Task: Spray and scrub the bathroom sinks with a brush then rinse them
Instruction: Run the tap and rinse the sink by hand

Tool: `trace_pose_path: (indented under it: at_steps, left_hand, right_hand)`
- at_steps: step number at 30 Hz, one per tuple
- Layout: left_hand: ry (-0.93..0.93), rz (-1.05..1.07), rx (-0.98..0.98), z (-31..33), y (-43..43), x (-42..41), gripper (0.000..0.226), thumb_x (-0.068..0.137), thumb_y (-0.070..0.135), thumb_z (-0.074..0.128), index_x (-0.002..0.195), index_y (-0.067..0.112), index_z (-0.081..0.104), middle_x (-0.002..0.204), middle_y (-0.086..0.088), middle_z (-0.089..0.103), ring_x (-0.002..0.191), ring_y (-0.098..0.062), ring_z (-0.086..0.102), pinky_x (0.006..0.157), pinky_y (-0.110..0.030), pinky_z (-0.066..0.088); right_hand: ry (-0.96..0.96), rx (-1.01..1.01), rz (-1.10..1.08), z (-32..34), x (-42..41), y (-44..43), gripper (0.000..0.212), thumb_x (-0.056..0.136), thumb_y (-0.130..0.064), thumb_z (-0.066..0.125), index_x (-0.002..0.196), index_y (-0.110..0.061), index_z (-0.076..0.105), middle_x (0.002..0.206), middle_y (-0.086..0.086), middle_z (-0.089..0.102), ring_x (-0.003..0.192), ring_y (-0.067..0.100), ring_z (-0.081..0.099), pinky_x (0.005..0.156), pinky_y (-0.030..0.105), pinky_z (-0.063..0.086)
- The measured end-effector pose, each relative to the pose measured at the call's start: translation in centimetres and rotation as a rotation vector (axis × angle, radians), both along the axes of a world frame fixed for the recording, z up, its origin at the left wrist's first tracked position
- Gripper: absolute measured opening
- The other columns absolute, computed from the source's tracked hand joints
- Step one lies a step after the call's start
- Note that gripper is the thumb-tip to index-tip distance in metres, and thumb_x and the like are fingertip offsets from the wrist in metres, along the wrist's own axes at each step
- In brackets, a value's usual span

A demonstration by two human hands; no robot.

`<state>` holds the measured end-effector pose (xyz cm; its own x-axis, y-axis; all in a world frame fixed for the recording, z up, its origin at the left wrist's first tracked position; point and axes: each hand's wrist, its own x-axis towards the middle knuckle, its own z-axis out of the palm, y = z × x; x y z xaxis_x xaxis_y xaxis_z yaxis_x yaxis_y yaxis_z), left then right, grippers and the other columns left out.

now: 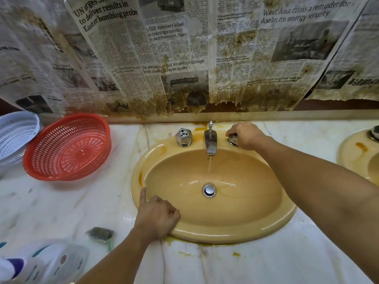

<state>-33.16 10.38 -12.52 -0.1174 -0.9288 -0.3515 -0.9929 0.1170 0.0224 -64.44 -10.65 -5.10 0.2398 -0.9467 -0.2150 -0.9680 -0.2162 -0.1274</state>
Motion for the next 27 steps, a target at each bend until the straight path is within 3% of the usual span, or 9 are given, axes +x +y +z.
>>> trace_pose_path:
  at_steps: [12,15,18,23,27]
  left_hand:
    - [0.004,0.0,0.001,-0.1,0.0,0.0,0.058,0.09,0.057,0.018,0.078,0.026,0.066,0.082,0.013,0.066,0.109,-0.004,0.051,0.121,-0.052,-0.017]
    - [0.007,-0.002,-0.005,0.0,0.0,0.1,0.058,0.091,0.057,0.018,0.078,0.026,0.065,0.082,0.014,0.065,0.109,-0.004,0.051,0.121,-0.052,-0.017]
    - [0.008,-0.007,-0.012,-0.1,0.0,0.1,0.058,0.092,0.058,0.019,0.081,0.028,0.067,0.084,0.016,0.066,0.109,-0.003,0.051,0.121,-0.052,-0.017]
    - [0.003,-0.007,-0.017,-0.4,0.1,0.2,0.059,0.091,0.058,0.018,0.082,0.029,0.069,0.088,0.018,0.068,0.109,-0.003,0.051,0.121,-0.052,-0.017]
    - [0.011,-0.002,-0.015,-0.4,0.0,0.2,0.059,0.091,0.059,0.018,0.079,0.028,0.067,0.084,0.016,0.067,0.108,-0.003,0.051,0.121,-0.052,-0.017]
  right_hand:
    - [-0.04,0.037,0.034,0.5,-0.3,0.1,0.039,0.096,-0.006,0.054,0.122,-0.029,0.073,0.128,0.002,0.067,0.113,0.028,0.059,0.094,0.038,0.052]
    - [-0.057,0.08,0.011,-0.1,-0.4,0.0,0.051,0.092,0.002,0.056,0.13,-0.03,0.068,0.137,0.003,0.061,0.121,0.027,0.055,0.099,0.036,0.049]
    - [-0.14,0.008,-0.112,-0.6,0.0,0.6,0.052,0.093,-0.01,0.064,0.143,-0.023,0.059,0.146,0.011,0.051,0.131,0.032,0.05,0.104,0.039,0.046]
    - [-0.157,-0.092,-0.244,-2.0,0.9,1.1,0.037,0.089,-0.017,0.068,0.125,-0.015,0.067,0.119,0.013,0.06,0.107,0.035,0.06,0.081,0.039,0.054]
    - [-0.124,-0.097,-0.244,-1.7,1.4,1.1,0.007,0.087,-0.014,0.069,0.092,-0.018,0.065,0.095,0.009,0.057,0.093,0.035,0.061,0.063,0.031,0.041]
